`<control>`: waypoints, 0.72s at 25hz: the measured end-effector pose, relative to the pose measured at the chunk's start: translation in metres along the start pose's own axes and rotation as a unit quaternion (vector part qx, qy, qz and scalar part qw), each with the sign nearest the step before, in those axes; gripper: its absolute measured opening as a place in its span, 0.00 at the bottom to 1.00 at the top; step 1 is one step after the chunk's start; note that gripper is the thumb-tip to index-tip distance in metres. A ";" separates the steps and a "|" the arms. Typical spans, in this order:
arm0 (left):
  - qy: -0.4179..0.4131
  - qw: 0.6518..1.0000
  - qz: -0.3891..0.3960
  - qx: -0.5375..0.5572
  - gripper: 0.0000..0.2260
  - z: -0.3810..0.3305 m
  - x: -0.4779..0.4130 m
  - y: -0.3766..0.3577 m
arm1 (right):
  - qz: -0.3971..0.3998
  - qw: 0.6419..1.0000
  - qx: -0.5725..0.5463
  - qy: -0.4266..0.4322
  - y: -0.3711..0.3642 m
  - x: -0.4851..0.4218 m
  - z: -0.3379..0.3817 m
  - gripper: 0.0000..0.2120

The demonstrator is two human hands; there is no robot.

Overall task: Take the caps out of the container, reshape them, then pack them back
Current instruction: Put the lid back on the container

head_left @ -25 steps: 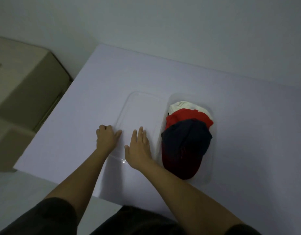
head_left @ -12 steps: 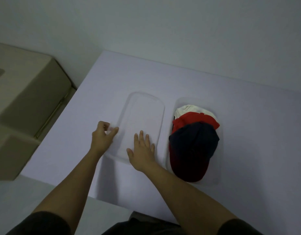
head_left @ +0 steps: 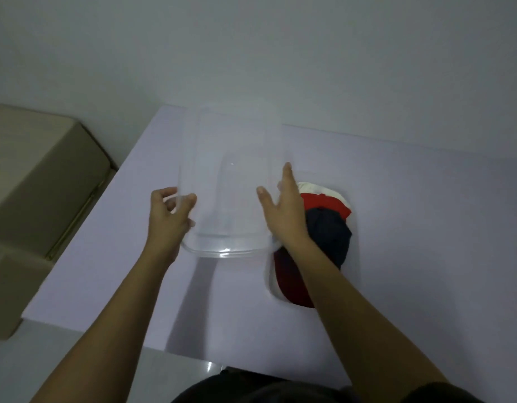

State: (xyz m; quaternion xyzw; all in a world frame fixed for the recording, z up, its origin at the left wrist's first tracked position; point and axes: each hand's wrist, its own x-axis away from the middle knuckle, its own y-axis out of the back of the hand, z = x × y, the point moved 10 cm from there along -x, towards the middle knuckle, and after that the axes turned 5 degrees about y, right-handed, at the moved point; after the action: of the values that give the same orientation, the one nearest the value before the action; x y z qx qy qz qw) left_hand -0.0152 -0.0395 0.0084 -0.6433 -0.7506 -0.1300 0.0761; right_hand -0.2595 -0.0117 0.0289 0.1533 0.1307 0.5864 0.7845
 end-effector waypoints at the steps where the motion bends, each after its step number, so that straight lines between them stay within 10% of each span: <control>1: 0.007 0.999 0.033 -0.019 0.19 0.000 0.010 -0.023 | -0.006 1.000 -0.003 -0.009 0.024 0.008 -0.011 0.34; 9: -0.090 0.947 0.206 -0.227 0.27 0.026 0.068 -0.172 | -0.097 0.988 0.058 -0.101 0.127 0.114 -0.104 0.27; 18: -0.087 0.911 0.204 -0.347 0.24 0.059 0.055 -0.198 | -0.065 0.986 0.087 -0.127 0.118 0.096 -0.140 0.26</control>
State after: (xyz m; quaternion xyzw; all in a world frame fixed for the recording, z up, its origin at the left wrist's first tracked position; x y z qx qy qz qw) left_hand -0.2156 0.0023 -0.0517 -0.7773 -0.5138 -0.3079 -0.1924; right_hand -0.3903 0.1244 -0.0562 0.2856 0.0905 0.4961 0.8149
